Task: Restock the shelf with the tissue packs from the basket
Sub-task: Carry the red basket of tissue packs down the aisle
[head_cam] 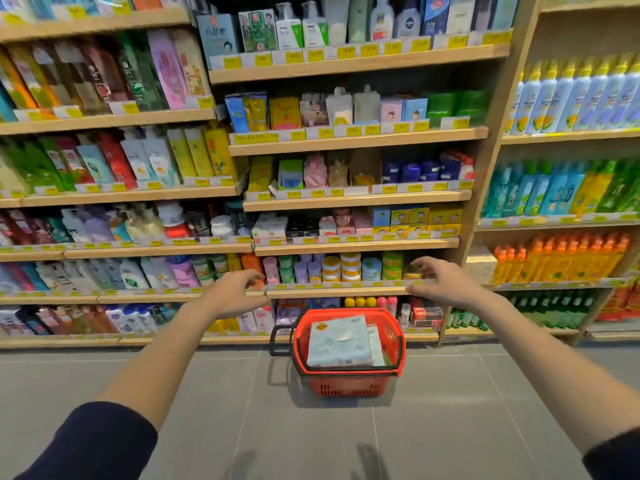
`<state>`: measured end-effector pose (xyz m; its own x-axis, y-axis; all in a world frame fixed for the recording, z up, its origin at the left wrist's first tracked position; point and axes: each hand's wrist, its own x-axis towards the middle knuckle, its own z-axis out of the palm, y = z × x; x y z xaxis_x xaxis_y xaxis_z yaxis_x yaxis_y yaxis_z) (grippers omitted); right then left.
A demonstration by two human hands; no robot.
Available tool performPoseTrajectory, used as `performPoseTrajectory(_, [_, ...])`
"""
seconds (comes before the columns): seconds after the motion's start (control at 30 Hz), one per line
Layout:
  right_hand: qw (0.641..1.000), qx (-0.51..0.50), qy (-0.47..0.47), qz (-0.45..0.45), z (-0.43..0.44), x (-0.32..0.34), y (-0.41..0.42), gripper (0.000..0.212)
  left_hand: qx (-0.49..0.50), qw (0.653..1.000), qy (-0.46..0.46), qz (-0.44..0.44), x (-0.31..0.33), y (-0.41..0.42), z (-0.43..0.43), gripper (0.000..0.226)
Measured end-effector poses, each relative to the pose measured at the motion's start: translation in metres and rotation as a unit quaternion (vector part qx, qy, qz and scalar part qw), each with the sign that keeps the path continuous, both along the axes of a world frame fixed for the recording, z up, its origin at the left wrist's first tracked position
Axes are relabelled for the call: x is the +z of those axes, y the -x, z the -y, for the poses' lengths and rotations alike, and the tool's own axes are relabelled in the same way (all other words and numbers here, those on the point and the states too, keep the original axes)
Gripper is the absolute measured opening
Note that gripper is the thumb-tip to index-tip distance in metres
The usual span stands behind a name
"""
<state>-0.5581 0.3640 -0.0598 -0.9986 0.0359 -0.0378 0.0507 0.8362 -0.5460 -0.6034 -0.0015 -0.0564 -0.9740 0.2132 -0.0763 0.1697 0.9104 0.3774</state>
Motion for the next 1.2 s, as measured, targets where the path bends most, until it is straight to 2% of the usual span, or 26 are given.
performPoseTrajectory(0.37, [0.999, -0.022, 0.044, 0.021, -0.037, -0.061, 0.15, 0.067, 0.003, 0.998, 0.0, 0.065, -0.07, 0.17, -0.034, 0.059])
performPoseTrajectory(0.53, [0.996, -0.019, 0.062, 0.059, -0.065, -0.09, 0.225, 0.067, 0.016, 0.994, -0.024, 0.105, -0.102, 0.239, -0.058, 0.054])
performPoseTrajectory(0.7, [0.995, -0.009, 0.06, 0.082, -0.089, -0.122, 0.289, 0.067, 0.031, 0.99, -0.047, 0.132, -0.139, 0.289, -0.073, 0.064])
performPoseTrajectory(0.9, [0.99, -0.045, 0.074, 0.113, -0.113, -0.19, 0.341, 0.063, 0.067, 0.979, -0.031, 0.191, -0.206, 0.33, -0.085, 0.063])
performPoseTrajectory(1.07, [0.984, -0.088, 0.087, 0.131, -0.124, -0.257, 0.364, 0.057, 0.069, 0.967, -0.058, 0.239, -0.266, 0.356, -0.091, 0.062])
performPoseTrajectory(1.2, [0.974, -0.117, 0.096, 0.166, -0.132, -0.322, 0.382, 0.057, 0.055, 0.958, -0.046, 0.279, -0.33, 0.379, -0.088, 0.044])
